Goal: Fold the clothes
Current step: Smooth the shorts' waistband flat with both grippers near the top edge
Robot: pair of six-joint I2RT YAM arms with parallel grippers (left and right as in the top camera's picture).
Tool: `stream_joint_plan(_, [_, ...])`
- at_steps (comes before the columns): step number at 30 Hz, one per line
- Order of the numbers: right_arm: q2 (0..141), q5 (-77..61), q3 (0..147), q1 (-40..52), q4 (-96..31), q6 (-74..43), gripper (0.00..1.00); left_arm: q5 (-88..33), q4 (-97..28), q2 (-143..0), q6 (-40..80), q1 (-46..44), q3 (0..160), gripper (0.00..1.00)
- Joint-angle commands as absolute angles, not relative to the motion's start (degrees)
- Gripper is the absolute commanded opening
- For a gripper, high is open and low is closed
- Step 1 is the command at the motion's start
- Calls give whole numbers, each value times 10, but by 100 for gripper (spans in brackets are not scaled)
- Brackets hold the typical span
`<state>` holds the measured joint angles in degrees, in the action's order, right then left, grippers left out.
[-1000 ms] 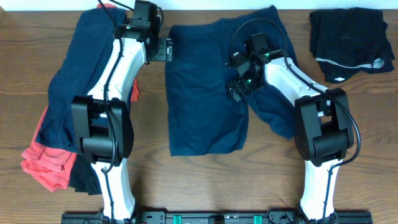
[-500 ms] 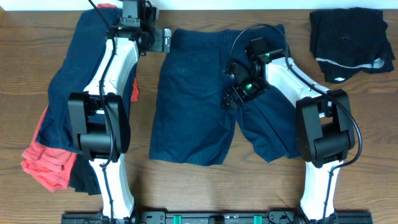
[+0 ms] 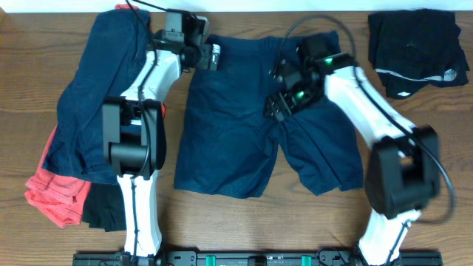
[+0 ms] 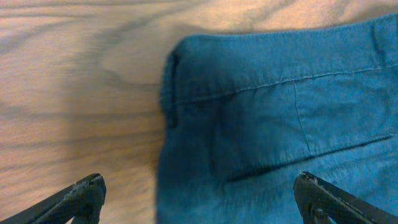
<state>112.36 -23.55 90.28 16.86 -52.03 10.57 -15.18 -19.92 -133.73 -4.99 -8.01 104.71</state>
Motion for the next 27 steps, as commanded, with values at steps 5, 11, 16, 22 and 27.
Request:
stream_joint_plan(5, [1038,-218,921,137,-519,97,99,-159,-165,-1369,-53,-80,1049,95])
stream_joint_plan(11, [1030,-219,921,133,-516,96,99,-159,-159,-1388,-53,-81,1049,84])
stream_joint_plan(16, [1030,-218,921,133,-505,63,99,-160,-153,-1388,-19,-81,1049,60])
stream_joint_plan(22, [1030,-218,921,133,-503,62,99,-163,-169,-1388,-12,-81,1049,25])
stream_joint_plan(27, [1030,-164,921,132,-500,3,99,-154,-183,-1383,29,-70,1049,6])
